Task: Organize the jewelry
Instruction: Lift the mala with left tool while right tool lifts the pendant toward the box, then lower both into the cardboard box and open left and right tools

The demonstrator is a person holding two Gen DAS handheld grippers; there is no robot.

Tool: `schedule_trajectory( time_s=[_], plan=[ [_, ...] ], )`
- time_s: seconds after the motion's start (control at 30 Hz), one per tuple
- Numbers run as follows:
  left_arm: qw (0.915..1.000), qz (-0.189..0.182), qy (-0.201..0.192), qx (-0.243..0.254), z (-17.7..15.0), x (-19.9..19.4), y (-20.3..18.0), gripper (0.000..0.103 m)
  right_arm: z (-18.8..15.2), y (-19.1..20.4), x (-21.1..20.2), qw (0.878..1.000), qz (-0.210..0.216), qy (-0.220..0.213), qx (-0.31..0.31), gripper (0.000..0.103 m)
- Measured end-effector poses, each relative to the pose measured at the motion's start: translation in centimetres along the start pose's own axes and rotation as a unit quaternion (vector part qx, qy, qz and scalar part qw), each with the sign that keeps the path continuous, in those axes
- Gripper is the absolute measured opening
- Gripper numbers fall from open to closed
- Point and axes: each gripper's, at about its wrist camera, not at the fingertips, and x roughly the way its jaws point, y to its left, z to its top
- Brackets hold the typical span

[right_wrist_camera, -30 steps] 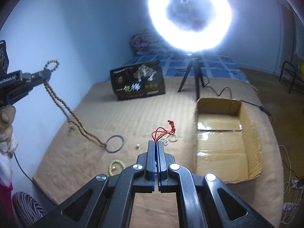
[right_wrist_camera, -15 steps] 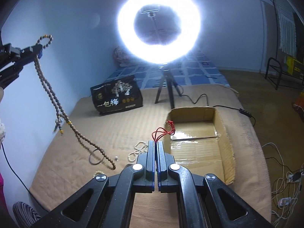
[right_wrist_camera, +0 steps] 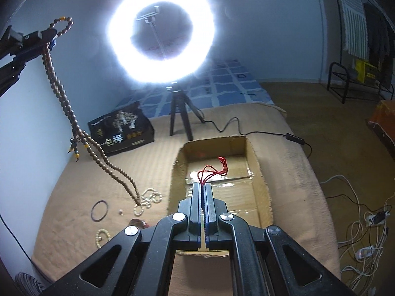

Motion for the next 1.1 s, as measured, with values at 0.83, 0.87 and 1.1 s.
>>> schedule_trajectory(
  time_s=[0.83,0.87,1.1],
  plan=[
    [0.9911,-0.002,0.132,0.017,-6.4,17.5,-0.8,0.010,-1.5,-4.0,6.6,0.997,-0.021,0.074,0.025,0.000],
    [0.9902,-0.003,0.138,0.017,-6.8,17.9,-0.7,0.010,-1.6,-4.0,6.8,0.996,-0.022,0.077,0.024,0.000],
    [0.9850,0.003,0.172,0.009,-9.3,20.1,0.7,0.010,-2.6,-4.0,8.6,0.994,-0.026,0.103,0.022,0.000]
  ],
)
